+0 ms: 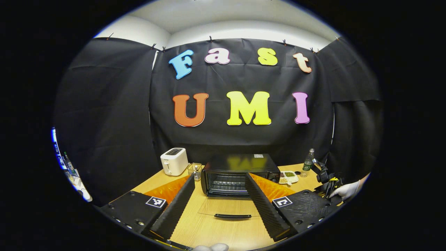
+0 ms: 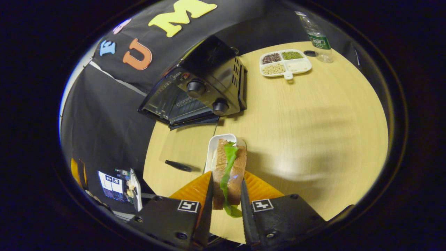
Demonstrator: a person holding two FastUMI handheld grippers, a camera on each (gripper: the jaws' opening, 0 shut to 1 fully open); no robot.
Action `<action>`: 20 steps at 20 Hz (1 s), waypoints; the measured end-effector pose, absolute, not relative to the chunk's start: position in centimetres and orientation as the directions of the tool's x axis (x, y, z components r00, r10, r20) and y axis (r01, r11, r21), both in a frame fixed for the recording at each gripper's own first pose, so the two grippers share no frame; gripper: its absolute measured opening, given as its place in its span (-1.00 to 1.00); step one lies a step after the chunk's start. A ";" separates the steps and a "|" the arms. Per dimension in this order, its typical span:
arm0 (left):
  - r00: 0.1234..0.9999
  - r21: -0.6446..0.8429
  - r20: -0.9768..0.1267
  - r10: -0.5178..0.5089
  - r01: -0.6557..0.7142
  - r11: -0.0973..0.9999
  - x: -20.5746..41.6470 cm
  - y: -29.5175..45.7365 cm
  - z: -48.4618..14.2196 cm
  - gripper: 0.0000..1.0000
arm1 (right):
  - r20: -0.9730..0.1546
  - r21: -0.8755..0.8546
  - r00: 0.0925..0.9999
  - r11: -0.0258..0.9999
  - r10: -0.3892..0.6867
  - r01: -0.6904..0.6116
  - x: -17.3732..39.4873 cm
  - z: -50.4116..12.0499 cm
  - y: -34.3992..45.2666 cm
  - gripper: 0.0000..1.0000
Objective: Open the electric oven with the left hand, put the food in, and close the electric oven.
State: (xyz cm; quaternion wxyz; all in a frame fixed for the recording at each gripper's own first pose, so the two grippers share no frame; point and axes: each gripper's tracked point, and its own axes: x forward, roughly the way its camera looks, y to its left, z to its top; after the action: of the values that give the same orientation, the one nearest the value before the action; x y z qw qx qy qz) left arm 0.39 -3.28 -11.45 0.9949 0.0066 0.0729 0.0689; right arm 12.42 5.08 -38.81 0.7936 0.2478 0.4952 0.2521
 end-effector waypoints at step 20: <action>0.990 0.004 -0.142 0.015 -0.014 1.000 -3.2 1.6 -13.3 0.90 | -0.341 0.868 0.771 0.494 0.537 0.039 17.6 -30.5 21.8 -0.31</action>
State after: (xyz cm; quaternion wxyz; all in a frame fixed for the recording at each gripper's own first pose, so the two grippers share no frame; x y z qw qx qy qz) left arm -3.25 1.56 -13.33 0.9974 0.0015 0.0711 0.0074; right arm 17.63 21.76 -30.48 0.8103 0.4787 0.3011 0.1537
